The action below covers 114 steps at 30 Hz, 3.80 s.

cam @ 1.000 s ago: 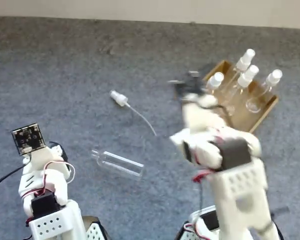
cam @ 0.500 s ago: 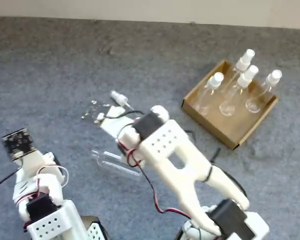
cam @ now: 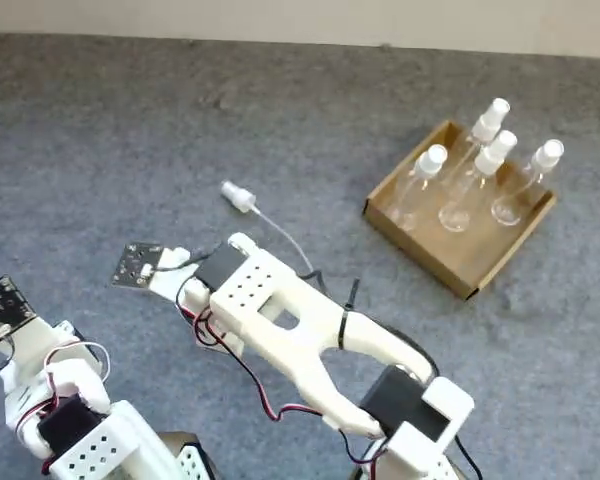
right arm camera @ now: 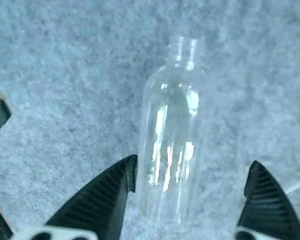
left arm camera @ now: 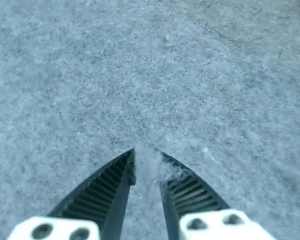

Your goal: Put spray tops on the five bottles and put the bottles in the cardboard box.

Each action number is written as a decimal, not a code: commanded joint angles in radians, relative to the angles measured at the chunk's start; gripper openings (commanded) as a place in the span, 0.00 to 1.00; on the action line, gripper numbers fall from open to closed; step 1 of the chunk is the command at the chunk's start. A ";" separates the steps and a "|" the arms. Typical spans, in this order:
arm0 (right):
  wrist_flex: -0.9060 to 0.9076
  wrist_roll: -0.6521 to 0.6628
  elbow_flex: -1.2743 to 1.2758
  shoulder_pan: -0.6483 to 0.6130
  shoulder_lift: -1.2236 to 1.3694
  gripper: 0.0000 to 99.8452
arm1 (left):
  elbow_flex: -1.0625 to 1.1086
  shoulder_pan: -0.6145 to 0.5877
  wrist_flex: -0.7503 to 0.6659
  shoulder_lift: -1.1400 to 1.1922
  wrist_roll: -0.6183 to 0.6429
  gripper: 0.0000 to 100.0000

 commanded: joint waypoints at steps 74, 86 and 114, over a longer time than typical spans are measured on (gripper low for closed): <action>0.282 -0.140 -0.452 0.269 -0.329 0.12 | 0.059 0.213 -0.069 -0.008 -0.098 0.01; 0.429 -0.302 -0.450 0.417 -0.641 0.12 | -0.119 0.414 0.107 0.001 -0.098 0.08; -0.015 -0.295 0.430 0.587 -1.399 0.12 | -1.078 0.837 0.255 1.196 0.052 0.11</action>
